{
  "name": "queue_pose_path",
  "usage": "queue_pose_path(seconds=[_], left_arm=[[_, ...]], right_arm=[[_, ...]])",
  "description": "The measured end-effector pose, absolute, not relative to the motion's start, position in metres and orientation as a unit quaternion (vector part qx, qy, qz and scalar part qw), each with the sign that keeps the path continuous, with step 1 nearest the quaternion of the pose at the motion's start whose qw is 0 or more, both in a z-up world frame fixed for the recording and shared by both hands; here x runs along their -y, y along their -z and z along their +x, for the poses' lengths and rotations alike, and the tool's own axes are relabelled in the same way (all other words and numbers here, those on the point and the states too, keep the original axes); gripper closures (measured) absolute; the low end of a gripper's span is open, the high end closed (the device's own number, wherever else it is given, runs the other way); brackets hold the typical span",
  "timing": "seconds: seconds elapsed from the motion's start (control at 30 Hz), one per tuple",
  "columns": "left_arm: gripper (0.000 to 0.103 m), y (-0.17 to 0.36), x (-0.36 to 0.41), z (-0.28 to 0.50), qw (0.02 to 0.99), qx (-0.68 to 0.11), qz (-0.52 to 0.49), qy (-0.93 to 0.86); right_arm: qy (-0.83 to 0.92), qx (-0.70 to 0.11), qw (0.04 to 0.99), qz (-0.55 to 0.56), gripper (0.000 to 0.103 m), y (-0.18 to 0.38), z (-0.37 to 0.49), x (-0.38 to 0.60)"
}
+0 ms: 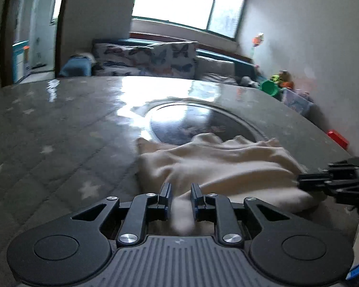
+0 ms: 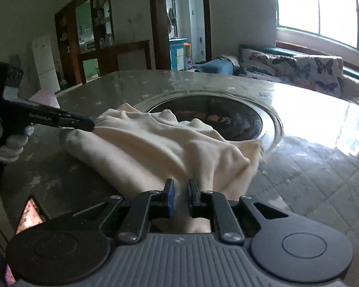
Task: Fold clothes
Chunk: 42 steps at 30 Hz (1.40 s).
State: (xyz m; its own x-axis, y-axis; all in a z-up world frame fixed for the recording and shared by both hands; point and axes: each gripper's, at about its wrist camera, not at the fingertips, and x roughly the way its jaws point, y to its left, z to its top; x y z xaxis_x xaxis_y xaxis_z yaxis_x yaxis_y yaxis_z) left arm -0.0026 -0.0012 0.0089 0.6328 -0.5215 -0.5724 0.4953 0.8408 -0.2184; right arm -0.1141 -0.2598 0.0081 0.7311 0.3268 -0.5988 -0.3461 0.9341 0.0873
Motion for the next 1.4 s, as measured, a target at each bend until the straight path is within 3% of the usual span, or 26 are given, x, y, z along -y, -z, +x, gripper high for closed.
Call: queue_pose_path(seconds=[0.07,0.2,0.33,0.4,0.5,0.57,0.63,1.07,1.4], left_arm=[[0.075,-0.010,-0.009,-0.001,0.903,-0.326,-0.041,0.277],[0.076,-0.017,-0.015,0.004,0.908,-0.315,-0.054,0.270],[0.057,-0.022,-0.006,0.018,0.905,-0.318,-0.055,0.276],[0.057,-0.019,0.002,0.027,0.903,-0.325,-0.043,0.279],[0.063,-0.013,0.013,0.038,0.899,-0.336,-0.027,0.279],[0.088,-0.010,0.015,0.042,0.899,-0.335,-0.023,0.280],[0.096,-0.011,0.014,0.044,0.903,-0.331,-0.017,0.272],[0.092,-0.029,0.025,0.037,0.930,-0.284,0.028,0.233],[0.092,-0.031,0.050,-0.021,0.896,-0.265,0.049,0.352]], right_arm=[[-0.185,-0.323,0.928,0.000,0.090,-0.013,-0.114,0.265],[-0.180,-0.310,0.934,0.012,0.075,-0.027,-0.108,0.274],[-0.156,-0.296,0.942,0.028,0.074,-0.033,-0.091,0.284],[-0.145,-0.297,0.943,0.036,0.072,-0.032,-0.077,0.289],[-0.133,-0.304,0.943,0.028,0.071,-0.025,-0.061,0.291],[-0.129,-0.317,0.939,0.028,0.069,-0.018,-0.052,0.293],[-0.125,-0.330,0.935,0.028,0.069,-0.011,-0.044,0.295],[-0.151,-0.317,0.936,0.009,0.068,-0.026,-0.024,0.285],[-0.183,-0.360,0.914,-0.034,0.067,-0.005,0.014,0.249]])
